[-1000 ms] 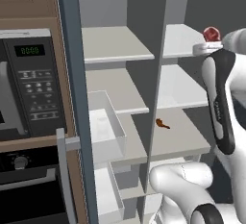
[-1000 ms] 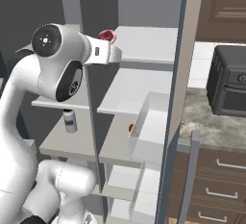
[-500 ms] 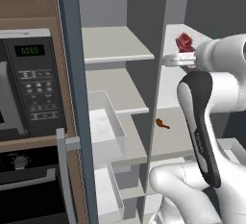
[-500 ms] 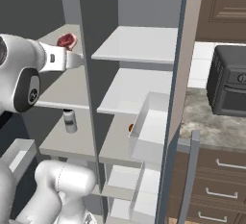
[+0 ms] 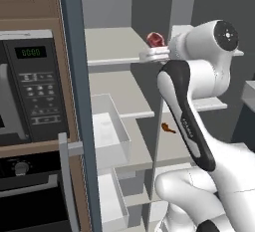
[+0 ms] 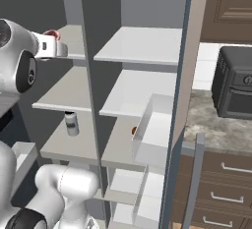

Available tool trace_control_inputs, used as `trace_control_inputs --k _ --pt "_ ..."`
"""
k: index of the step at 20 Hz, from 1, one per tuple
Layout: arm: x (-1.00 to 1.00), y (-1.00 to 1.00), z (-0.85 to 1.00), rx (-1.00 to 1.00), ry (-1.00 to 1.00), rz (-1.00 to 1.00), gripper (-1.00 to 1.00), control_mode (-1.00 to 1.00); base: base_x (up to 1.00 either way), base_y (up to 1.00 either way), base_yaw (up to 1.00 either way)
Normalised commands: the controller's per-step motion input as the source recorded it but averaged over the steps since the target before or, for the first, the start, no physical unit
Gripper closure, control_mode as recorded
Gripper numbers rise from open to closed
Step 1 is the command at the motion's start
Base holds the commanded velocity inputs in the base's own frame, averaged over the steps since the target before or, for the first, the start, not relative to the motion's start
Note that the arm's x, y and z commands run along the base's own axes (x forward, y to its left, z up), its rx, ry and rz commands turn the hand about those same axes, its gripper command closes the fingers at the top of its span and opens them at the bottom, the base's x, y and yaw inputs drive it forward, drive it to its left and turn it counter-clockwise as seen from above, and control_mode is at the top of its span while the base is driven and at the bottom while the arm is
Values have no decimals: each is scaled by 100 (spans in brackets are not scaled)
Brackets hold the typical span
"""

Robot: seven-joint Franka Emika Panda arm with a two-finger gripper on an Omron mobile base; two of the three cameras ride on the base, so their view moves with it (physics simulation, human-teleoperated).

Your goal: There's a steak in the fridge that needs to be moved to the freezer for freezing. Pick up the steak from the fridge, place it on any shelf in the freezer, and close the fridge and freezer doors when done.

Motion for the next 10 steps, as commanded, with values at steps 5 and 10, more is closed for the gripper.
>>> trace_control_inputs --k 5,10 --pt "73 30 0 -1 11 5 100 -100 0 0 0" --pt "79 36 -3 -11 8 0 100 -100 0 0 0"
